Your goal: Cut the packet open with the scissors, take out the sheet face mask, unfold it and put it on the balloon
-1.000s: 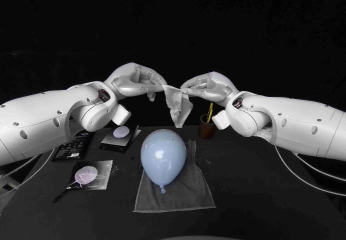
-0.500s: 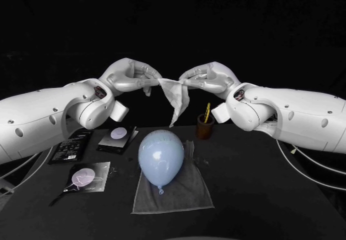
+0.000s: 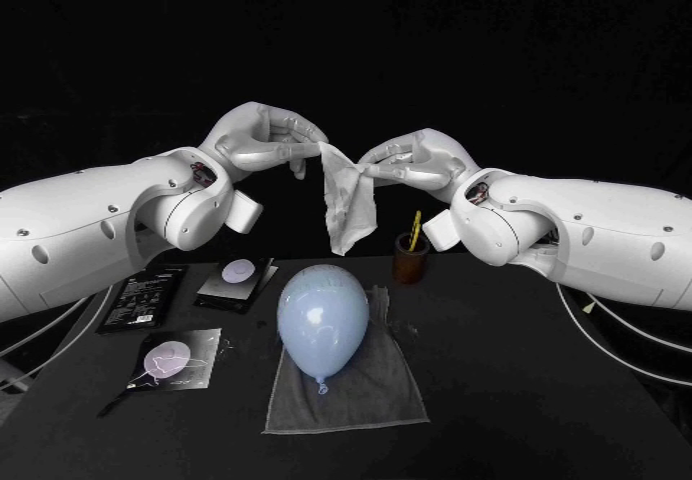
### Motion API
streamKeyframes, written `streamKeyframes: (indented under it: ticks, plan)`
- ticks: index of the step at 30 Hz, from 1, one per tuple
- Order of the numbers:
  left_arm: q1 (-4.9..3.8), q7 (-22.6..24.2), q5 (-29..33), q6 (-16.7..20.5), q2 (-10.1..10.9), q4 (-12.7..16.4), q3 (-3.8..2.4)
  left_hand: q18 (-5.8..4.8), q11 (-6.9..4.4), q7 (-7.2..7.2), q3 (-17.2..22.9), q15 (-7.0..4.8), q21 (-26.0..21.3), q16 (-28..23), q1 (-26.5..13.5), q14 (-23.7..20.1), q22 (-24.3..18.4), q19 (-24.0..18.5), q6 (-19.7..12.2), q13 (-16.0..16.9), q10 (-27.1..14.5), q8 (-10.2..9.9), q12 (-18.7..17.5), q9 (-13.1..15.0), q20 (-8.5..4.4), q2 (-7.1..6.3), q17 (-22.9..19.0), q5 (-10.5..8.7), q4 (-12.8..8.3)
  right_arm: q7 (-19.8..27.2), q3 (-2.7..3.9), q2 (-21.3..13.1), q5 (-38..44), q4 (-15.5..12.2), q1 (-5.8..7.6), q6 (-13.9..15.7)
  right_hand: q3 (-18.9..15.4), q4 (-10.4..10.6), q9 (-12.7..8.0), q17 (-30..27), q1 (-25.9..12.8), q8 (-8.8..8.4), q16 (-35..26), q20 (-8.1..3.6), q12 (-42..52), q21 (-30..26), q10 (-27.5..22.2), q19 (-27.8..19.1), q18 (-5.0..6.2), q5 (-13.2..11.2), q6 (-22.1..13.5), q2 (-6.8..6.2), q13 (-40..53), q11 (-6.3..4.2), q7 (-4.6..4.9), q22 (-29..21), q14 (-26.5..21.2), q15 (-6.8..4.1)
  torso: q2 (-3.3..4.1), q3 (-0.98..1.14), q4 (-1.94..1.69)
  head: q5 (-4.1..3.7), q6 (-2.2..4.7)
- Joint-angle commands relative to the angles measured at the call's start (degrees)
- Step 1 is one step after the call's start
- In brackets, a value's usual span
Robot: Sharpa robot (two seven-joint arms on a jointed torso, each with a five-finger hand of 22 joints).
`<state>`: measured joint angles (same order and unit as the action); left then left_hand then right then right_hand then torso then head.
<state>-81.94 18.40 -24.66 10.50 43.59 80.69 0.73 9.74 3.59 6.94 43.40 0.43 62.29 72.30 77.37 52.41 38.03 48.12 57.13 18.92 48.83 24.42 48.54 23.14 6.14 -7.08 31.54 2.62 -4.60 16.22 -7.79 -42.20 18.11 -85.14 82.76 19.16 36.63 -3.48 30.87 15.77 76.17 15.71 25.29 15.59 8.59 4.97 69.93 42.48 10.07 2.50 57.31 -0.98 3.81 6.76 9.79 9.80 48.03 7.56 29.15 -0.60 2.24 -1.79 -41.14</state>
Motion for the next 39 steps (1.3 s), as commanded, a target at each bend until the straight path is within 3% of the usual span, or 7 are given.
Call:
streamKeyframes:
  ticks: [1, 5, 12, 17, 22, 28, 39]
  plan:
    - [-0.22, 1.5, 1.3, 0.8, -0.2, 0.2, -0.06, 0.77, 0.02, 0.42, 0.0, 0.18, 0.3, 0.4, -0.1, -0.4, 0.1, -0.5, 0.0, 0.0, -0.3, 0.2, 0.3, 1.5, 0.04, 0.37, 0.1, 0.19, -0.2, -4.1, 0.04, 0.2, 0.9, 0.0, 0.1, -0.7, 0.3, 0.0, 1.4, -0.1, -0.5, 0.3, -0.3, 0.02, -0.3, 0.4, 0.4, 0.4, 0.68, 0.3, -0.1, 0.05, -0.1, 0.08, 0.0, -0.1, 0.5, 0.0, -0.03, -0.08, 0.03, -0.17, 0.16]
    - [-0.45, 2.2, 1.6, 1.7, -0.3, 0.5, -0.07, 0.78, 0.05, 0.41, 0.0, 0.19, 0.3, 0.4, 0.0, -0.5, 0.1, -0.6, -0.1, 0.0, -0.4, 0.1, 0.2, 1.5, 0.05, 0.58, 0.1, 0.19, -0.2, -6.3, -0.02, 0.5, 1.4, 0.4, 0.12, -0.7, 0.5, -0.2, 1.5, -0.2, -0.6, 0.43, -0.7, -0.06, -0.4, 0.4, 0.6, 0.8, 0.68, 0.3, -0.1, 0.05, 0.0, 0.05, 0.0, -0.2, 1.1, -0.08, -0.06, -0.08, -0.04, -0.15, 0.35]
    - [-1.16, 1.8, 1.8, 2.7, -0.1, 0.9, -0.07, 0.79, 0.07, 0.4, 0.0, 0.2, 0.4, 0.4, 0.1, -0.5, 0.1, -0.6, -0.1, 0.0, -0.4, 0.1, 0.2, 1.6, 0.06, 0.63, 0.1, 0.2, -0.3, -7.5, -0.12, 0.6, -0.2, 0.3, 0.12, -2.7, 1.0, -0.2, 1.6, -0.3, -1.0, 0.47, -1.2, -0.23, -1.0, 0.6, 0.4, 1.5, 0.68, 0.3, -0.6, 0.53, -0.1, 0.19, 0.15, -0.3, 2.3, -0.21, -0.02, -0.05, -0.08, 0.11, 0.07]
    - [-1.43, 1.6, 1.8, 2.8, 0.1, 0.9, -0.07, 0.8, 0.08, 0.41, 0.0, 0.21, 0.4, 0.4, 0.1, -0.5, 0.1, -0.6, -0.1, 0.0, -0.4, 0.1, 0.2, 1.6, 0.06, 0.64, 0.1, 0.2, -0.3, -6.6, -0.14, 0.4, -2.9, 0.0, 0.12, -5.1, 1.3, -0.1, 2.1, -0.5, -1.4, 0.71, -1.9, -0.7, -2.1, 1.2, -0.3, 3.3, 0.66, 0.3, -1.4, 1.21, -0.2, 0.41, 0.39, -0.4, 4.7, -0.58, 0.06, -0.04, -0.06, 0.19, -0.81]
    - [-1.53, 1.3, 1.8, 2.6, 0.2, 0.8, -0.08, 0.8, 0.08, 0.41, 0.0, 0.21, 0.4, 0.4, 0.1, -0.5, 0.1, -0.6, -0.1, 0.0, -0.4, 0.1, 0.2, 1.6, 0.06, 0.64, 0.1, 0.2, -0.3, -5.2, -0.14, 0.2, -5.0, -0.1, 0.12, -6.4, 1.4, -0.1, 2.6, -0.8, -1.6, 1.08, -2.7, -0.85, -2.9, 1.3, -0.5, 3.8, 0.62, 0.3, -2.0, 1.59, -0.2, 0.53, 0.51, -0.6, 5.8, -0.73, 0.01, -0.04, -0.02, 0.27, -0.75]
    - [-1.59, 0.9, 1.7, 2.3, 0.2, 0.8, -0.07, 0.8, 0.08, 0.41, 0.0, 0.21, 0.4, 0.4, 0.1, -0.6, 0.2, -0.6, -0.1, 0.1, -0.4, 0.1, 0.2, 1.6, 0.06, 0.64, 0.1, 0.2, -0.4, -3.5, -0.13, 0.1, -6.7, -0.1, 0.11, -7.3, 1.5, -0.1, 2.9, -1.0, -1.7, 1.38, -3.3, -0.84, -3.2, 1.1, -0.3, 3.9, 0.62, 0.3, -2.2, 1.68, -0.1, 0.52, 0.52, -0.8, 6.2, -0.75, 0.01, 0.02, -0.02, 0.38, -1.4]
    - [-1.61, 0.7, 1.6, 2.2, 0.1, 0.7, -0.07, 0.8, 0.1, 0.43, 0.0, 0.21, 0.4, 0.4, 0.1, -0.6, 0.2, -0.7, -0.1, 0.1, -0.4, 0.1, 0.2, 1.6, 0.06, 0.65, 0.1, 0.21, -0.5, -2.2, -0.11, 0.0, -7.5, 0.5, 0.11, -8.6, 1.5, -0.3, 3.3, -1.2, -1.7, 1.71, -3.9, -0.86, -3.5, 1.0, 0.0, 4.0, 0.62, 0.3, -2.4, 1.76, -0.1, 0.47, 0.48, -1.0, 6.6, -0.77, 0.01, -0.02, -0.05, 0.56, -1.5]
